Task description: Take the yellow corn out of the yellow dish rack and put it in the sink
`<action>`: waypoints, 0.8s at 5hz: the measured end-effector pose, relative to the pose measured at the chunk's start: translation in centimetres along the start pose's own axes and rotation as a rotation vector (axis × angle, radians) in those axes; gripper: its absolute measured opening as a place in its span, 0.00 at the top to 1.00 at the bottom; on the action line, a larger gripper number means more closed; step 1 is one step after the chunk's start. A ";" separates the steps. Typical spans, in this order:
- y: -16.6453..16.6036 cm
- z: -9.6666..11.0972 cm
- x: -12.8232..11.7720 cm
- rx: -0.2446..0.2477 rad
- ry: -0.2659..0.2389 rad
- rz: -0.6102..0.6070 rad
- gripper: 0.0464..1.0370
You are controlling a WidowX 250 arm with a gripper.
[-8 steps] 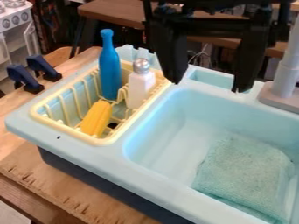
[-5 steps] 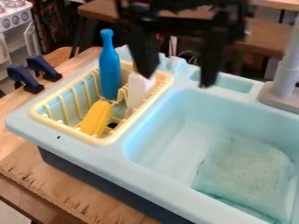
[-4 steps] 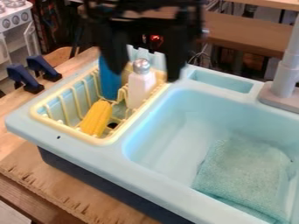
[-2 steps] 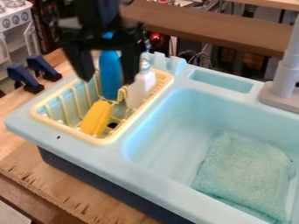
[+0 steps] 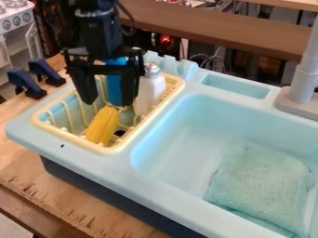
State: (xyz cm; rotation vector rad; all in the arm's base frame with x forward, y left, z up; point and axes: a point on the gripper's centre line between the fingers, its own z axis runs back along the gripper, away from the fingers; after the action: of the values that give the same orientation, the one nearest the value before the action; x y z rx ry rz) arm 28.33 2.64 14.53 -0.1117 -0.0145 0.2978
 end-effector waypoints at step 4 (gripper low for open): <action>-0.3 -2.7 -1.5 0.144 0.153 -0.107 0.04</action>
State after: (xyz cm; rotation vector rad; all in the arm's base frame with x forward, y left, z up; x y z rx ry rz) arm 27.10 1.61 11.86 0.0098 0.1518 0.1825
